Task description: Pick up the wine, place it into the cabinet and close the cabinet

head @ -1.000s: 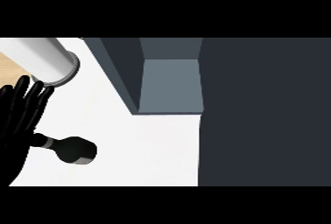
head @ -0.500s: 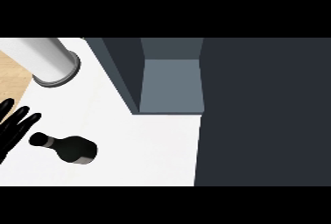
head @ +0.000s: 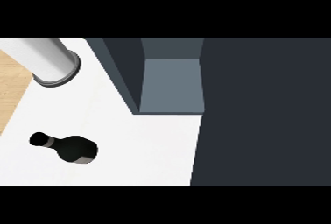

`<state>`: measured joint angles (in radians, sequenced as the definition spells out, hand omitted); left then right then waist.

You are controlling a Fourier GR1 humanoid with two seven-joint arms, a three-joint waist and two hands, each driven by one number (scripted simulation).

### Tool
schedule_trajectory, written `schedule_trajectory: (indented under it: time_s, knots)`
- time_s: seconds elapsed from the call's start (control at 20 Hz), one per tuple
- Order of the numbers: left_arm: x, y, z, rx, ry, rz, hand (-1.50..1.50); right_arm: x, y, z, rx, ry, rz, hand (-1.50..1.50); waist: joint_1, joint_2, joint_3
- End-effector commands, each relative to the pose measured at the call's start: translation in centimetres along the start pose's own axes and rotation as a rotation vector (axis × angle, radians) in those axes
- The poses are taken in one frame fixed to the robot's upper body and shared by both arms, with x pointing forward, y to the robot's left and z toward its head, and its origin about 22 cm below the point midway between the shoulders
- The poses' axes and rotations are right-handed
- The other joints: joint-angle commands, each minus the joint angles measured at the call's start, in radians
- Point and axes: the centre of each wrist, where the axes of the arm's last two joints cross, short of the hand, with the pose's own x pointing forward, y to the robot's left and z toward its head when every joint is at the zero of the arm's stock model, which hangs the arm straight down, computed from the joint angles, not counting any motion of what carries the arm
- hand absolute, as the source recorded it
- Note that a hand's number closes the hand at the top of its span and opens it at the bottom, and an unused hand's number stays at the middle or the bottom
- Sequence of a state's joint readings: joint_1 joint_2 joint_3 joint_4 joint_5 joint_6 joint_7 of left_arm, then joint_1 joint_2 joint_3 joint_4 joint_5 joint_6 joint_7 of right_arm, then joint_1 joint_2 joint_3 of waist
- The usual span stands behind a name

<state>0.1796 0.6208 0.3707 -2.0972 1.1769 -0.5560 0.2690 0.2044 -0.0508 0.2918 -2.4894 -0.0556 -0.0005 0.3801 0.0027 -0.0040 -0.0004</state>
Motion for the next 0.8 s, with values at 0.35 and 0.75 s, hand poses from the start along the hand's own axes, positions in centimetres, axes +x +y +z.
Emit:
schedule_trajectory:
  time_s: [0.35, 0.75]
  knots:
    - [0.9, 0.4, -0.6, 0.056, 0.059, -0.024, -1.50, 3.8, 1.8, 1.3, 0.005, -0.052, -0.009, -1.50, -0.012, 0.002, 0.000]
    - [-0.3, 1.0, 0.1, 0.087, 0.093, -0.017, -1.50, 5.0, 1.8, 2.0, -0.010, -0.046, -0.011, -1.50, -0.016, 0.001, -0.001]
